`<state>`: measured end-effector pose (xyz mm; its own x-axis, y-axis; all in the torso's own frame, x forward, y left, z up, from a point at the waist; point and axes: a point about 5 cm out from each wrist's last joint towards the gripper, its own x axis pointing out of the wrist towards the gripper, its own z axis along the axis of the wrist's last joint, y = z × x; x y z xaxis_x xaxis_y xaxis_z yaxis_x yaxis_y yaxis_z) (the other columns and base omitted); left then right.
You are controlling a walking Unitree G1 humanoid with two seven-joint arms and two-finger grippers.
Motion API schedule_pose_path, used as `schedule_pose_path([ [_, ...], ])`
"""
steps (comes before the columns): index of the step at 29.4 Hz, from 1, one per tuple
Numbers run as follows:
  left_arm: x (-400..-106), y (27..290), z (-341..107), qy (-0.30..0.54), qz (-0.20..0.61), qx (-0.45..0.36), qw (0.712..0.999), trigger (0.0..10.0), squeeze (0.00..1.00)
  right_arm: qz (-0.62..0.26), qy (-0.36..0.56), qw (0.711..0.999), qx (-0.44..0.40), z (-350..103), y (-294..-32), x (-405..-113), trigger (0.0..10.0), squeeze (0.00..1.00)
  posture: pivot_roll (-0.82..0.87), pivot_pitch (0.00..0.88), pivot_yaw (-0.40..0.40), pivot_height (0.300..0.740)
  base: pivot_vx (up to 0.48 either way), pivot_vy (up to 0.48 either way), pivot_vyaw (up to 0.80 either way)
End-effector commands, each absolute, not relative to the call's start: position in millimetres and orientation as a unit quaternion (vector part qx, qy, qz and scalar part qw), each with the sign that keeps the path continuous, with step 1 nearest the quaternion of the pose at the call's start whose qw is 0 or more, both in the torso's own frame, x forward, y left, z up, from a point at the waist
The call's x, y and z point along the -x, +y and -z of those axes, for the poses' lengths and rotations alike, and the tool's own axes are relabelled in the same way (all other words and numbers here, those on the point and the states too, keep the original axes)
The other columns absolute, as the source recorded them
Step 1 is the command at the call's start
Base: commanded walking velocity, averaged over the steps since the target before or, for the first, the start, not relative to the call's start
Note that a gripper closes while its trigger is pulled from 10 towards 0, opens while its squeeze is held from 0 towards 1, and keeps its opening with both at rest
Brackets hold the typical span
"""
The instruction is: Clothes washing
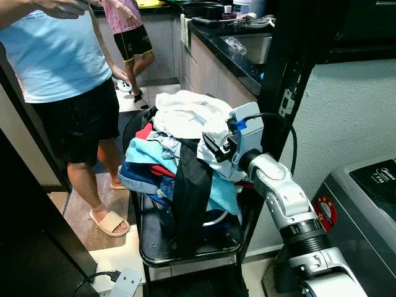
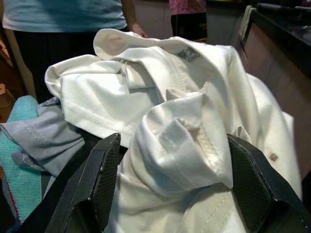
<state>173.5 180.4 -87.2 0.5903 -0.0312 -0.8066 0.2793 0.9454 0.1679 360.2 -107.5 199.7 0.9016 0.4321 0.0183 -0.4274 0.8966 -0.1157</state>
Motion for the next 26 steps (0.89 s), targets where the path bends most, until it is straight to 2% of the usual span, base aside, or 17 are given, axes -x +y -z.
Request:
schedule_pose_path([
  [1,-169,183,89,0.453,0.086,-0.145,0.876,10.0,0.0,-0.216,-0.012,0.975,0.059,-199,-105,-362,10.0,0.0,0.1,0.031,-0.032,0.74,0.0,0.0,0.0],
  [9,-167,184,90,0.455,0.084,-0.145,0.875,10.0,0.0,-0.217,-0.006,0.974,0.06,-198,-104,-362,10.0,0.0,0.09,0.033,-0.036,0.74,0.0,0.0,0.0],
  [10,-166,185,90,0.455,0.083,-0.145,0.875,10.0,0.0,-0.22,-0.004,0.974,0.058,-198,-104,-361,5.4,0.0,0.09,0.033,-0.035,0.74,0.0,0.0,0.0],
  [11,-166,185,90,0.455,0.083,-0.145,0.875,10.0,0.0,-0.22,-0.004,0.974,0.058,-198,-104,-361,5.4,0.0,0.09,0.033,-0.035,0.74,0.0,0.0,0.0],
  [12,-165,185,91,0.456,0.082,-0.145,0.874,10.0,0.0,-0.222,-0.006,0.974,0.052,-199,-104,-361,0.0,0.0,0.09,0.033,-0.034,0.74,0.0,0.0,0.0],
  [26,-167,184,90,0.454,0.086,-0.147,0.875,10.0,0.0,-0.244,-0.042,0.968,0.034,-213,-96,-357,0.0,0.0,0.09,0.033,-0.033,0.74,0.0,0.0,0.0],
])
